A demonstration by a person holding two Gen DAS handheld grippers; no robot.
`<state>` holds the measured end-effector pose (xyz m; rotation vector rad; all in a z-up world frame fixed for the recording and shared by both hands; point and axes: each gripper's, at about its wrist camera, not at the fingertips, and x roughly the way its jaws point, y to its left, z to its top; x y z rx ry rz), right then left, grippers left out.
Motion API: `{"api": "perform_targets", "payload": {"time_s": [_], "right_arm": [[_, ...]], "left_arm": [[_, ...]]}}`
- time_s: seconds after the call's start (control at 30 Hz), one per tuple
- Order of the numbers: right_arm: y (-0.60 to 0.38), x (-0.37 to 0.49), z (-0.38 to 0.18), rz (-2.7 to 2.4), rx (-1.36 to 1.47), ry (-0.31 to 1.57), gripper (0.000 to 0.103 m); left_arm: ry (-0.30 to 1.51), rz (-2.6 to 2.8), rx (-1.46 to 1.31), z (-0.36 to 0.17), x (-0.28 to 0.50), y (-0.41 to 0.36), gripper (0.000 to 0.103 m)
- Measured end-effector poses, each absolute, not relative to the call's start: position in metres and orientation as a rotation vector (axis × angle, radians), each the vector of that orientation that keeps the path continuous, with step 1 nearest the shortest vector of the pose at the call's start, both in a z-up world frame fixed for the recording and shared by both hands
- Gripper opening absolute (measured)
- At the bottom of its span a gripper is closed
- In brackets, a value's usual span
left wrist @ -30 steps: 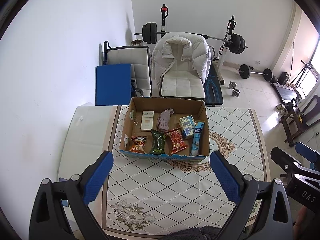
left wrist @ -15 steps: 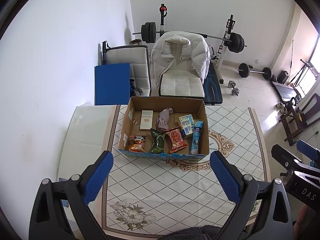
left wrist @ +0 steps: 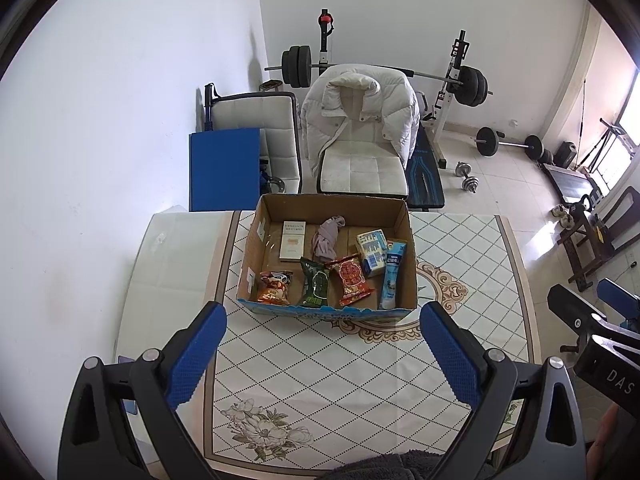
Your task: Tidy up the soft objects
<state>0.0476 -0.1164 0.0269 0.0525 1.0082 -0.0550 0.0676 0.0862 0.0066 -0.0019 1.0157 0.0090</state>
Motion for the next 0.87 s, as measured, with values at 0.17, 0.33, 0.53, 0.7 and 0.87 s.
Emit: {"api": "perform_targets", "payload": {"time_s": [0.17, 0.33, 0.53, 0.7, 0.87], "right_arm": [[-0.1164, 0.0465, 0.0272, -0.058, 0.049, 1.003, 0.093], [-0.1161, 0.0459, 0.0281, -0.06, 0.047, 1.002, 0.093], [-0.116, 0.0469, 0.0313, -0.069, 0.051, 0.994, 0.093], [-0.1163, 0.0494, 0.033, -0.072, 0.057, 0.995, 0.093], [-0.1157, 0.0502, 0.0326, -0.074, 0.056, 0.992, 0.093]], "left_arm": [[1.005, 0.007, 0.002, 0.0089, 0.0669, 0.0842, 0.099], [0.999, 0.007, 0.002, 0.0097, 0.0655, 0.0829, 0.099], [1.001, 0.001, -0.001, 0.01, 0.0656, 0.0831, 0.099], [1.001, -0.001, -0.001, 0.0103, 0.0656, 0.0821, 0.099], [1.001, 0.001, 0.005, 0.0105, 0.0654, 0.0819, 0.099]]}}
